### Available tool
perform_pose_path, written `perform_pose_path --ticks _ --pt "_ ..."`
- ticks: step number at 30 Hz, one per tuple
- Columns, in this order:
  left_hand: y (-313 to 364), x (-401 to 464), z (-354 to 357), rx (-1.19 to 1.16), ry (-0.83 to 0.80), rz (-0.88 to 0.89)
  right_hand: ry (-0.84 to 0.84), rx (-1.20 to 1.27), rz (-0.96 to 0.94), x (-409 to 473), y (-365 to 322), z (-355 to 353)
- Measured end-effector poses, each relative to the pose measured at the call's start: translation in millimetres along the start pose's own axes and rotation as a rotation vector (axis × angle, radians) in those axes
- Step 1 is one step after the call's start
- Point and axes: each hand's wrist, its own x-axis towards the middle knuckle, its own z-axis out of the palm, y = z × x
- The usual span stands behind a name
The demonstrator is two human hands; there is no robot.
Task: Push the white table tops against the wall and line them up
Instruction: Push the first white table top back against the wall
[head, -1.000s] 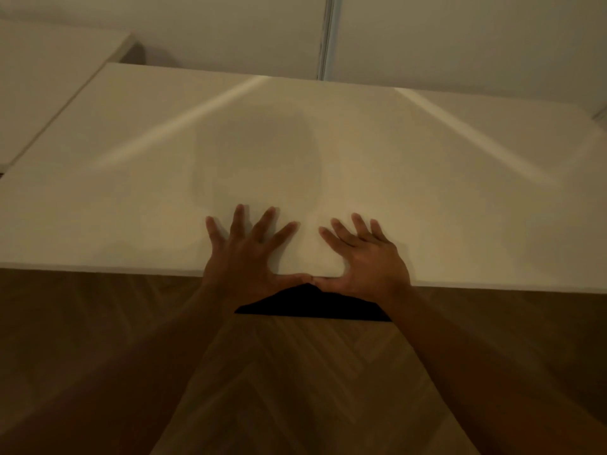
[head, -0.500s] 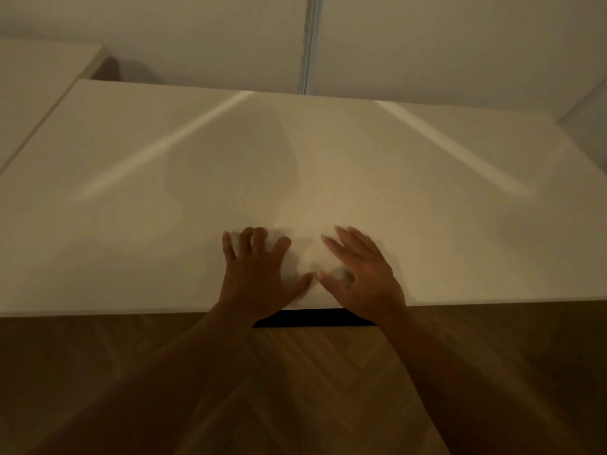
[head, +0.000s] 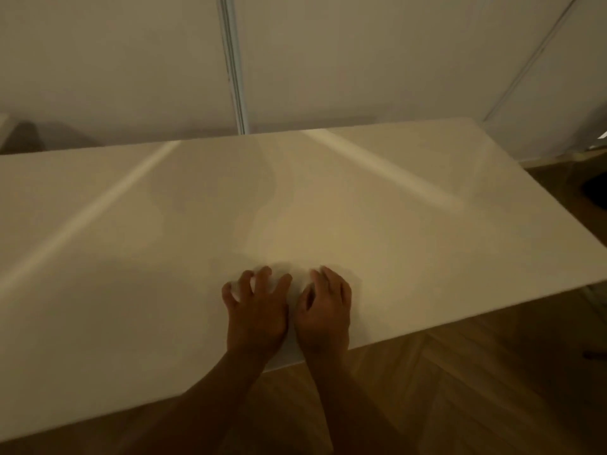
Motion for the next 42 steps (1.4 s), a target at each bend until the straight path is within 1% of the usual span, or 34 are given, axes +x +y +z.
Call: perform_pose_path --ticks 3,6,7,8,11,13,16,19,23,26,31,35,40,42 --pt "20.5 13.2 -6.4 0.075 -0.130 -0.019 -0.038 0.056 0.039 0.9 -1.4 -5.4" --pt "37.0 26.9 -20.1 0.070 -0.257 -0.074 -0.054 0.195 0.205 13.5 -7.3 -14.8" --pt "40.5 31.1 -28.0 0.058 -0.281 -0.089 -0.075 0.215 0.226 20.8 -8.7 -18.8" --pt "42.3 35.9 -31.5 0.050 -0.284 -0.098 -0.124 0.211 0.216 27.5 -7.9 -23.4" --pt "44.4 50.7 -47.0 -0.006 -0.260 -0.138 -0.388 0.144 0.110 52.1 -3.0 -41.3" --pt "40.7 66.2 -54.2 -0.044 -0.186 -0.163 -0.449 0.124 0.045 78.5 -1.8 -49.6" --pt "30.6 98.1 -64.6 -0.056 -0.109 -0.172 -0.408 0.103 -0.054 126.2 -16.6 -54.3" --pt "23.0 135.6 -81.6 -0.068 -0.075 -0.211 -0.420 0.082 -0.146 174.0 -42.7 -48.8" --pt "4.7 180.1 -93.4 -0.067 -0.015 -0.228 -0.422 0.086 -0.202 225.2 -73.3 -33.4" --pt "-19.1 218.6 -93.3 -0.060 -0.004 -0.246 -0.434 0.059 -0.246 258.1 -87.7 -13.8" --pt "-58.7 276.5 -86.7 -0.073 -0.028 -0.241 -0.458 -0.002 -0.267 300.3 -95.7 32.6" --pt "-89.7 322.0 -75.8 -0.038 -0.085 -0.228 -0.483 -0.013 -0.275 329.7 -104.6 69.7" --pt "-123.6 365.8 -58.3 -0.046 -0.120 -0.279 -0.514 -0.064 -0.278 371.7 -110.8 99.7" --pt "-134.9 379.1 -49.0 -0.057 -0.138 -0.271 -0.526 -0.067 -0.281 387.1 -114.0 110.6"
